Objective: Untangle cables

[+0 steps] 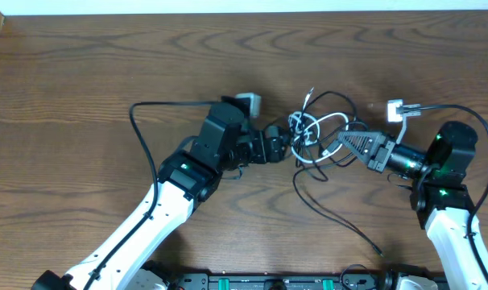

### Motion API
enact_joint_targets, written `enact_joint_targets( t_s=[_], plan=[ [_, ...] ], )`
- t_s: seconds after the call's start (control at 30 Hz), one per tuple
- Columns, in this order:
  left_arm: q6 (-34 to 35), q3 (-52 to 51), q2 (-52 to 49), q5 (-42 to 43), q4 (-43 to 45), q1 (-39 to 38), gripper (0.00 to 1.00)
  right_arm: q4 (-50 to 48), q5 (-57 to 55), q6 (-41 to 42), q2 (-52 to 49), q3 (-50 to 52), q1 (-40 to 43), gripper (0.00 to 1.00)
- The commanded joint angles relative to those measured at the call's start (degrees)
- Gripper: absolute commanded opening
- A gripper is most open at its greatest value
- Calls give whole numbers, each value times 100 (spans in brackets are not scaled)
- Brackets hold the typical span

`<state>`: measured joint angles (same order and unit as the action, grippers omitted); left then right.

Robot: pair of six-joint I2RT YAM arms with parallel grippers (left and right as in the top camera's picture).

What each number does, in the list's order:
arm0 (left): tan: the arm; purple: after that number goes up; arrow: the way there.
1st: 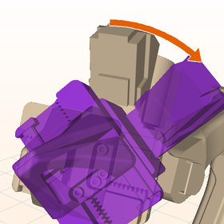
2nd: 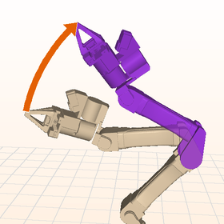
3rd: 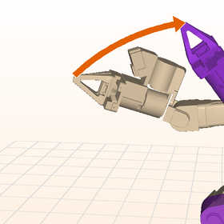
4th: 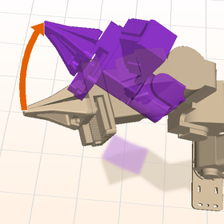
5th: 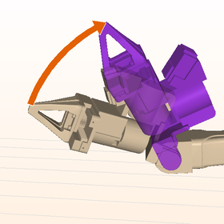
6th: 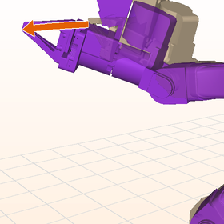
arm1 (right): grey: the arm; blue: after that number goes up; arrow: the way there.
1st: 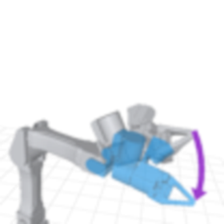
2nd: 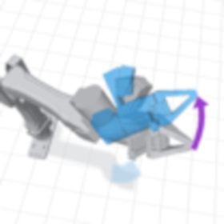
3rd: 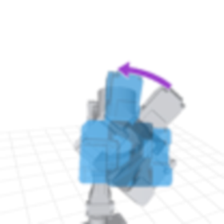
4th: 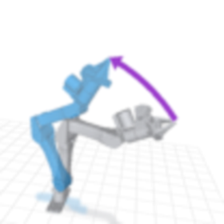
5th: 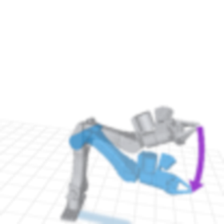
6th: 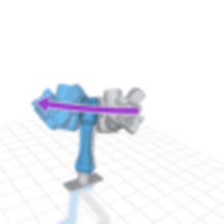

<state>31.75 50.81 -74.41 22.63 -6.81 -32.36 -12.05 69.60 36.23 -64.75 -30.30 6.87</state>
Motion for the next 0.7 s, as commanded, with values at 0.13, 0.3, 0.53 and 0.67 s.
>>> enact_joint_targets(
  t_s=[0.13, 0.3, 0.53, 0.67],
  plan=[
    [-262, -33, -59, 723, 195, -31, 92, -50, 444, 66, 72, -74, -577, 1],
    [-378, -33, -197, 717, 179, -273, 92, -291, 404, 549, 74, -74, -769, 2],
    [-387, -33, -769, 717, 175, -557, 58, -1226, 452, 1563, 74, -74, -772, 5],
    [-382, -33, -1137, 719, 133, -586, 12, -1613, 455, 1912, 74, -74, -774, 5]
  ],
)
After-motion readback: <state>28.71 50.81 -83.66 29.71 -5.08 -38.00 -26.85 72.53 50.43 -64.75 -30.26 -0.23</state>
